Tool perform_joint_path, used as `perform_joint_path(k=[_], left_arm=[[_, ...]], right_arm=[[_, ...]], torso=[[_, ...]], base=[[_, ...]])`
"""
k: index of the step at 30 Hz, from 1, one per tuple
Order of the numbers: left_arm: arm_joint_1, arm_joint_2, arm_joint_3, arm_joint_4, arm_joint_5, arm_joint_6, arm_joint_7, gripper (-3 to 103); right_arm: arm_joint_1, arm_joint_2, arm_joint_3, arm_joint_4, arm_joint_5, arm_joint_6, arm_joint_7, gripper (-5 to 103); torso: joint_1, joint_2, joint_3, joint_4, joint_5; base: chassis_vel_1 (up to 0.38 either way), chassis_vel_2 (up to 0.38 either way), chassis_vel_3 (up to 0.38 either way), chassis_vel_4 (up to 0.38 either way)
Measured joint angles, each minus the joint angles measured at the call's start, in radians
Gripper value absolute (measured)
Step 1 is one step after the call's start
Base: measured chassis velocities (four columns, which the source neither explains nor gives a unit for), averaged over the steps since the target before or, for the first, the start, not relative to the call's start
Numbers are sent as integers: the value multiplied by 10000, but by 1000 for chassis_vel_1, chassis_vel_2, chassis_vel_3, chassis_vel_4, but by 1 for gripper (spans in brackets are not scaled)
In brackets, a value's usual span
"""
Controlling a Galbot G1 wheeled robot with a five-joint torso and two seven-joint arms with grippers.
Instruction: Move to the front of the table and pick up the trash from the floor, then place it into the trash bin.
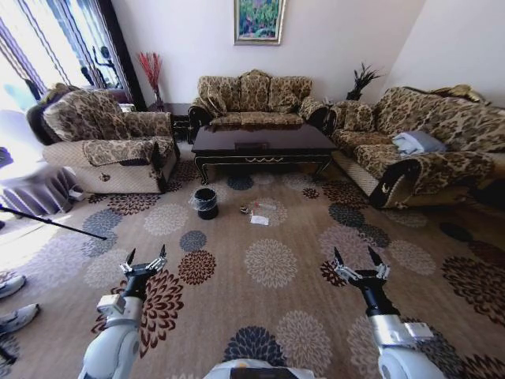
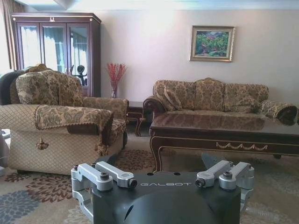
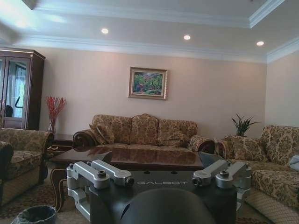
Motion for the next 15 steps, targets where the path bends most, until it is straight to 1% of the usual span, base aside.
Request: perform_joint_path(k=[10, 15], left_arm=[[-56, 33, -40, -129, -160, 19, -48, 100], [-176, 268, -70, -188, -384, 176, -70, 100]], right_arm=[[5, 134, 35, 119, 120, 180, -65, 100], [-32, 203, 82, 229, 142, 241, 72, 100]], torso=[[-1, 0, 0, 0, 0], [0, -1, 0, 0, 0]], base=[[0, 0, 0, 0], [0, 0, 0, 0]])
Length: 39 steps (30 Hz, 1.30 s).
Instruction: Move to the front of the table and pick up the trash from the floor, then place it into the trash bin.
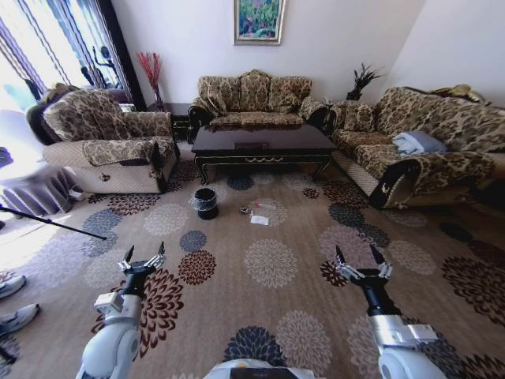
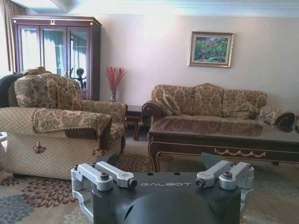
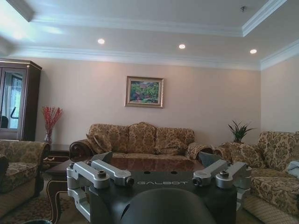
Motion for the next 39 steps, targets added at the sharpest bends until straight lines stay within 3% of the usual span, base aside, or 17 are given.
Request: perform_joint_path(k=[15, 39], left_arm=[[-83, 10, 243, -69, 206, -197, 210, 100], [-164, 6, 216, 124, 156, -269, 226, 100]], right_arm=[[-138, 195, 15, 153, -128, 14, 142, 100], [-207, 306, -2, 159, -202, 68, 5, 100]], torso=[[-22, -56, -32, -1, 0], [-622, -1394, -770, -1, 0]], base=[[0, 0, 0, 0], [0, 0, 0, 0]])
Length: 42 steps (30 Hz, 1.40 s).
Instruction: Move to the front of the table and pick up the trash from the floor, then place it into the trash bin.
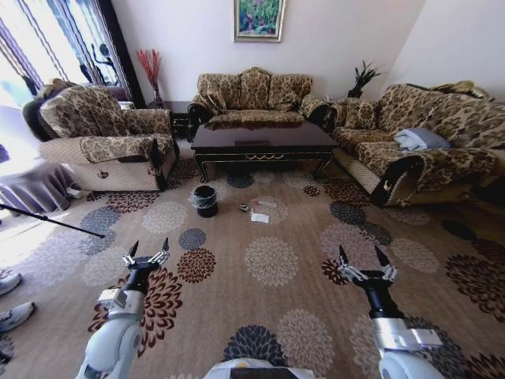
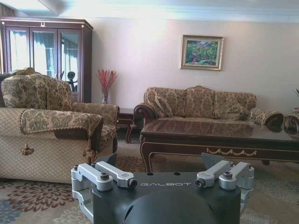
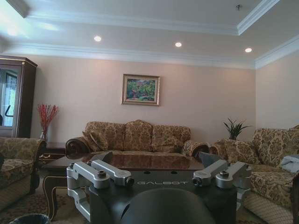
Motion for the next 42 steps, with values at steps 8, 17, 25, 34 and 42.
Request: perform_joint_path(k=[8, 17, 25, 34, 42], left_arm=[[49, -12, 3, 26, 19, 0, 2, 100], [89, 17, -36, -6, 32, 3, 8, 100], [93, -10, -31, 1, 82, 3, 22, 100], [90, -47, -9, 27, 112, 3, 49, 100], [126, -79, 7, 21, 169, -34, 121, 100]], right_arm=[[-4, -4, 1, -2, 2, 82, 20, 100], [21, 32, -23, -39, -44, 205, -67, 100], [83, 72, -14, -136, -254, 324, -186, 100], [81, 56, -43, -239, -882, 328, -83, 100], [-153, -216, -86, -471, -1631, -390, 584, 100]], torso=[[-174, -379, -205, 0, 0], [-370, -836, -465, 0, 0], [-541, -1209, -668, 0, 0], [-698, -1587, -890, 0, 0], [-847, -1944, -1098, 0, 1]], base=[[0, 0, 0, 0], [0, 0, 0, 0], [0, 0, 0, 0], [0, 0, 0, 0], [0, 0, 0, 0]])
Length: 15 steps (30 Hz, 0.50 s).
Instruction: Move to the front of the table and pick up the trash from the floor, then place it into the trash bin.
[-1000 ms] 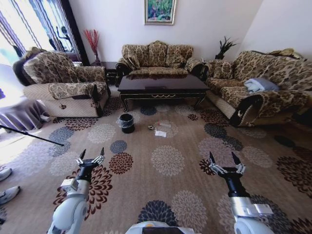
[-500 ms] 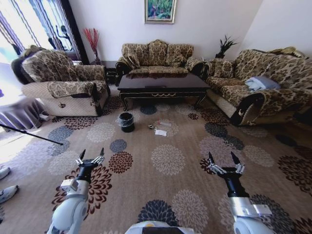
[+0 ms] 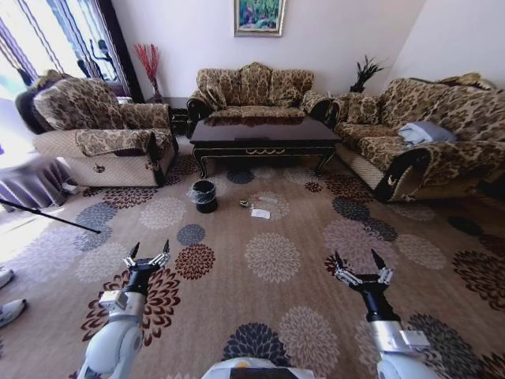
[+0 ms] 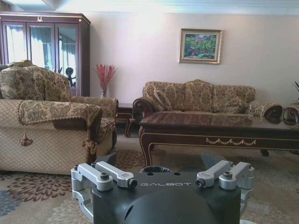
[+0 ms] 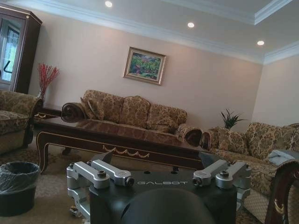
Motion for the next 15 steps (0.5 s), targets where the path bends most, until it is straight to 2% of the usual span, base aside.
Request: perform_joint_path(k=[3, 6, 13, 15], left_arm=[[7, -34, 0, 7, 54, -38, 19, 100], [14, -73, 31, 8, 111, -43, 35, 100], [43, -153, 72, 36, 220, -74, 94, 100], [43, -158, 72, 37, 223, -76, 98, 100]], right_arm=[[-118, 5, -70, 226, 33, -398, 3, 100], [-172, 8, -141, 354, 121, -493, -158, 100], [-145, -75, -122, 587, 417, 38, -1447, 100], [-141, -75, -120, 595, 415, 77, -1504, 100]], torso=[[-82, -180, -99, 0, -1], [-132, -298, -166, 0, -1], [-274, -642, -369, 1, -2], [-296, -694, -399, 1, -2]], base=[[0, 0, 0, 0], [0, 0, 0, 0], [0, 0, 0, 0], [0, 0, 0, 0]])
